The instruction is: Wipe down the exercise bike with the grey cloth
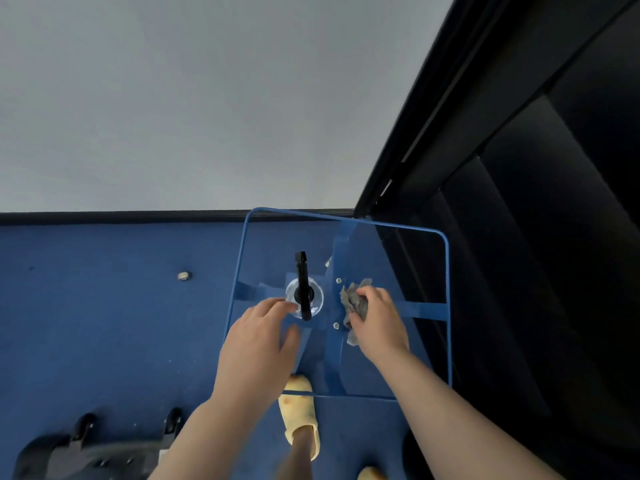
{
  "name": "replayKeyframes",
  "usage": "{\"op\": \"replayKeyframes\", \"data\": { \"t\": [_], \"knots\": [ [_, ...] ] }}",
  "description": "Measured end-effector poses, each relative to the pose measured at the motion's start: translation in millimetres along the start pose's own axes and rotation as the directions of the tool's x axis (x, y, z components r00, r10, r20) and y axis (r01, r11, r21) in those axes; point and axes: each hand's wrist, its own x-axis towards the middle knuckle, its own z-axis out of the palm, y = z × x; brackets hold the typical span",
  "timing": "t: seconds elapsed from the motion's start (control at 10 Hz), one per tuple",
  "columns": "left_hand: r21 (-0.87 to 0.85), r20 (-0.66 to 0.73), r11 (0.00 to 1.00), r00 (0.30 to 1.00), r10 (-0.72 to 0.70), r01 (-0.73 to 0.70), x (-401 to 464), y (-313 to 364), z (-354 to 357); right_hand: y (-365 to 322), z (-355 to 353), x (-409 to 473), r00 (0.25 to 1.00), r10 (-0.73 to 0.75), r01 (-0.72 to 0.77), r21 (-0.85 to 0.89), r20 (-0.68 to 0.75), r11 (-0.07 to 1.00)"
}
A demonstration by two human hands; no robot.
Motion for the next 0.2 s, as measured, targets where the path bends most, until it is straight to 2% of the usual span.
{"op": "replayKeyframes", "data": {
  "t": [0.2],
  "knots": [
    [0.012,-0.06,1.0,0.998,-0.013,0.014,-21,11,-17,-7,-28,-23,0.996,-0.078,0.077,-0.027,-0.04,0.997]
  ]
}}
